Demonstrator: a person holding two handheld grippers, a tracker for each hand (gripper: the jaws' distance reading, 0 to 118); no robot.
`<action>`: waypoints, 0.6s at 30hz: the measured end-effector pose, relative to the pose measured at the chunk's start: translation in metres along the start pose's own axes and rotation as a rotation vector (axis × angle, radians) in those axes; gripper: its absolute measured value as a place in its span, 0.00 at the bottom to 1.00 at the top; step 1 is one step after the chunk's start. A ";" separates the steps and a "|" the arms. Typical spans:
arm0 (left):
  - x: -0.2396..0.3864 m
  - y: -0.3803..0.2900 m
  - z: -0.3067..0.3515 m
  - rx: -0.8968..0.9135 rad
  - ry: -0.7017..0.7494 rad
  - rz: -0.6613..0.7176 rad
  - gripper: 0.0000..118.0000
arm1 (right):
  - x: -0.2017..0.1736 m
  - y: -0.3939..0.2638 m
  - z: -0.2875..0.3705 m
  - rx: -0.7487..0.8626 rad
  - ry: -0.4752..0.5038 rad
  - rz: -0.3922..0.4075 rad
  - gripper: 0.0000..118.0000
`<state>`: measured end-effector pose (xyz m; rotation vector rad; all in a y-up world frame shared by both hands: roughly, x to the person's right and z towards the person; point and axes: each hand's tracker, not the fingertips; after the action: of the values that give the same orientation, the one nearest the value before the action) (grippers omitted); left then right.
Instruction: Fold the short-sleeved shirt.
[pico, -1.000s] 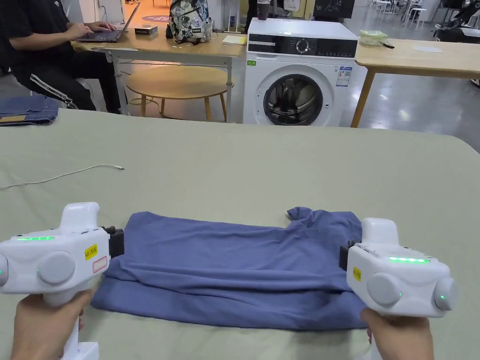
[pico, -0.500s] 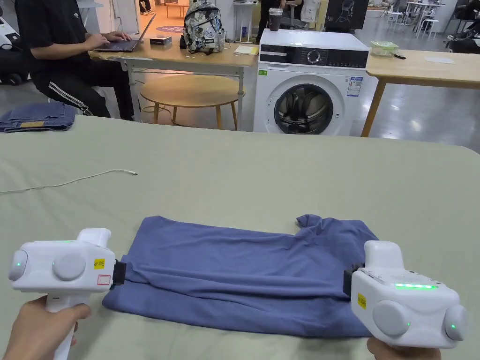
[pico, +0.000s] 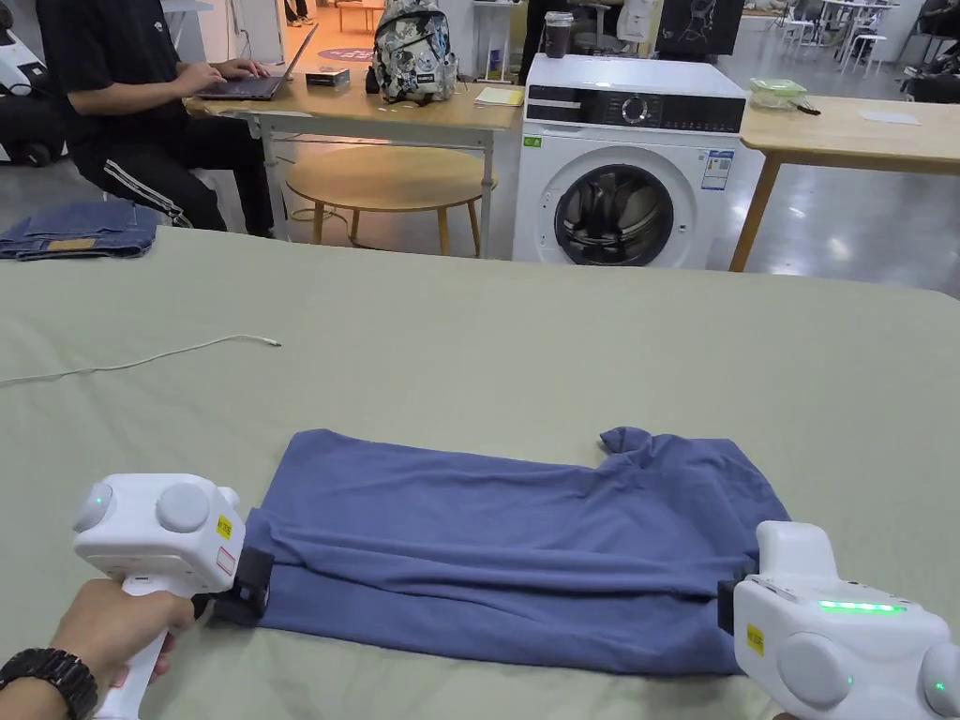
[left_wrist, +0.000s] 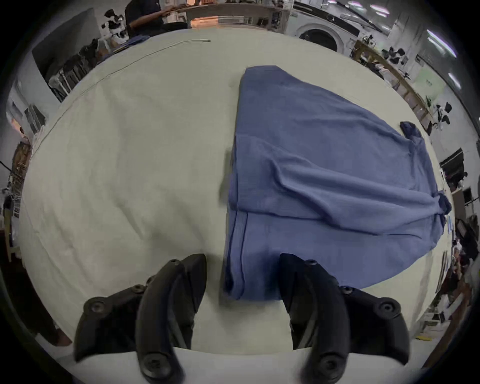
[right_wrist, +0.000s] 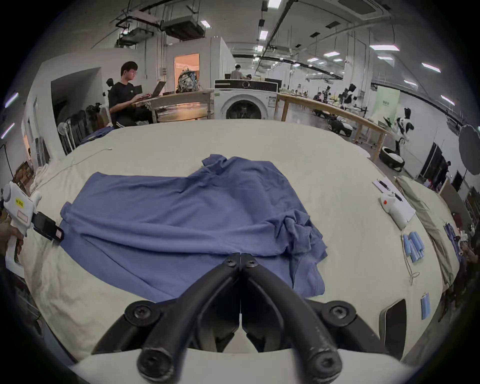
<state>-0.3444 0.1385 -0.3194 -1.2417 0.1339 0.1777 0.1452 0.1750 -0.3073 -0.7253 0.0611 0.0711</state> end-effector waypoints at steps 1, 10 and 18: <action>0.006 -0.003 0.003 0.011 0.021 -0.009 0.37 | 0.002 -0.001 0.000 -0.003 -0.002 -0.001 0.00; 0.007 -0.019 0.014 0.105 -0.013 -0.107 0.00 | 0.041 0.000 0.002 -0.024 -0.023 -0.053 0.00; -0.011 -0.032 0.034 0.178 -0.056 -0.068 0.00 | 0.092 0.013 -0.007 -0.160 -0.037 -0.020 0.58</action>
<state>-0.3482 0.1596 -0.2766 -1.0616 0.0576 0.1379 0.2351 0.1843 -0.3289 -0.8840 0.0132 0.0710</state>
